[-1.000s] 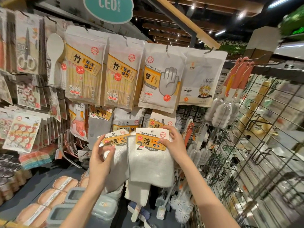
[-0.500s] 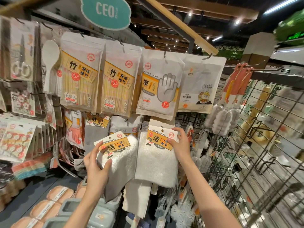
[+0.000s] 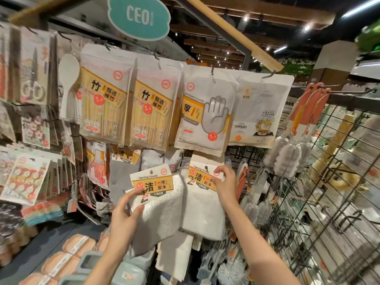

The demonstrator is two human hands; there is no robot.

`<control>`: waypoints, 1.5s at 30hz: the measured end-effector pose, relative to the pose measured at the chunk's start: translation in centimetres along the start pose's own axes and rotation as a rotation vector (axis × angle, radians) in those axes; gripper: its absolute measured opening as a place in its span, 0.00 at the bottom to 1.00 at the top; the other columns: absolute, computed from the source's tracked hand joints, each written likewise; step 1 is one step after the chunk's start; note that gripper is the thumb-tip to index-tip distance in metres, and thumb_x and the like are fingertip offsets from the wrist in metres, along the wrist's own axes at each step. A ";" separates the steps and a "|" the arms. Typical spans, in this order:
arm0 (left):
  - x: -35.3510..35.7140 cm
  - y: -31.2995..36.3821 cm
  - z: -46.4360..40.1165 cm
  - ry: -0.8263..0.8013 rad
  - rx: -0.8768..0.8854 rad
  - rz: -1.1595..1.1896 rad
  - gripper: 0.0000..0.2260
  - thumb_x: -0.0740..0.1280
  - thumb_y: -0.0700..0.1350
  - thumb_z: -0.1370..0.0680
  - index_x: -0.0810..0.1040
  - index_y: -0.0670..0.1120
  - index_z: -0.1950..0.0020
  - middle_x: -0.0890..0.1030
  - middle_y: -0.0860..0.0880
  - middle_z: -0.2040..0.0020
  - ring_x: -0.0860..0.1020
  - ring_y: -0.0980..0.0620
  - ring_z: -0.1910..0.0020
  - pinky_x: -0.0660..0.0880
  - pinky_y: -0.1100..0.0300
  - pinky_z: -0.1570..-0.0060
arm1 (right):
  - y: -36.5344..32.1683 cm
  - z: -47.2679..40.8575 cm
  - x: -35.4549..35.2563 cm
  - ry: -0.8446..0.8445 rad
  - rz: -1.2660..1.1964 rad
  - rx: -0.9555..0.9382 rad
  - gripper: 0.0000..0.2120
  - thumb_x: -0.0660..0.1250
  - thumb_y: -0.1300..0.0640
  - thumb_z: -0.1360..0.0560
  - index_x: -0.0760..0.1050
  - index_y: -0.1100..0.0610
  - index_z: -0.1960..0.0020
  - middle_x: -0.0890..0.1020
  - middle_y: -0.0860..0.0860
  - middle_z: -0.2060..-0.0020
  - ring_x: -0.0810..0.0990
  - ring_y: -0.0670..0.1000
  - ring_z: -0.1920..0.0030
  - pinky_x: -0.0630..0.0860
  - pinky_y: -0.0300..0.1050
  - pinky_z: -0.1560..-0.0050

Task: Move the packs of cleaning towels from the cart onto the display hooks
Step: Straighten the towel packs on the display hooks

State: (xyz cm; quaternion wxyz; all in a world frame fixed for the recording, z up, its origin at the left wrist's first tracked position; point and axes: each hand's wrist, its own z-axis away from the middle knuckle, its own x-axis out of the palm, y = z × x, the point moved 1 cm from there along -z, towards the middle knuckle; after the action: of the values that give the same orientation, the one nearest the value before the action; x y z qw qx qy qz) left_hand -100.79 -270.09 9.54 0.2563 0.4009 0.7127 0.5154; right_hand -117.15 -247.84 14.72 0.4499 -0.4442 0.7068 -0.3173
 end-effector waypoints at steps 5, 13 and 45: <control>0.0 0.1 0.0 -0.013 -0.050 0.067 0.21 0.64 0.30 0.24 0.78 0.54 0.41 0.77 0.58 0.38 0.70 0.64 0.35 0.67 0.61 0.37 | 0.3 -0.1 0.8 0.075 0.246 -0.033 0.11 0.69 0.65 0.27 0.74 0.52 0.50 0.66 0.48 0.45 0.74 0.50 0.47 0.71 0.41 0.61; -0.1 0.0 -0.4 -0.039 -0.071 0.114 0.23 0.63 0.29 0.25 0.79 0.56 0.42 0.77 0.57 0.40 0.75 0.72 0.66 0.71 0.75 0.67 | 0.8 -0.1 2.3 0.070 0.460 -0.063 0.23 0.71 0.66 0.30 0.70 0.47 0.41 0.60 0.52 0.36 0.65 0.55 0.36 0.69 0.41 0.59; 0.2 1.1 0.2 -0.102 -0.036 0.128 0.15 0.70 0.37 0.26 0.82 0.57 0.48 0.79 0.65 0.47 0.75 0.66 0.43 0.70 0.56 0.39 | -1.5 1.5 1.1 0.061 0.351 -0.111 0.12 0.67 0.57 0.25 0.74 0.54 0.42 0.61 0.56 0.32 0.56 0.55 0.30 0.58 0.44 0.37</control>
State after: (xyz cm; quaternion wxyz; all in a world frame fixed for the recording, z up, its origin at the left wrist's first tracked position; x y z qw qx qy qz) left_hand -100.40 -269.66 10.51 0.2661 0.4666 0.6623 0.5224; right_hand -115.53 -249.57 15.02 0.4515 -0.3284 0.8031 -0.2081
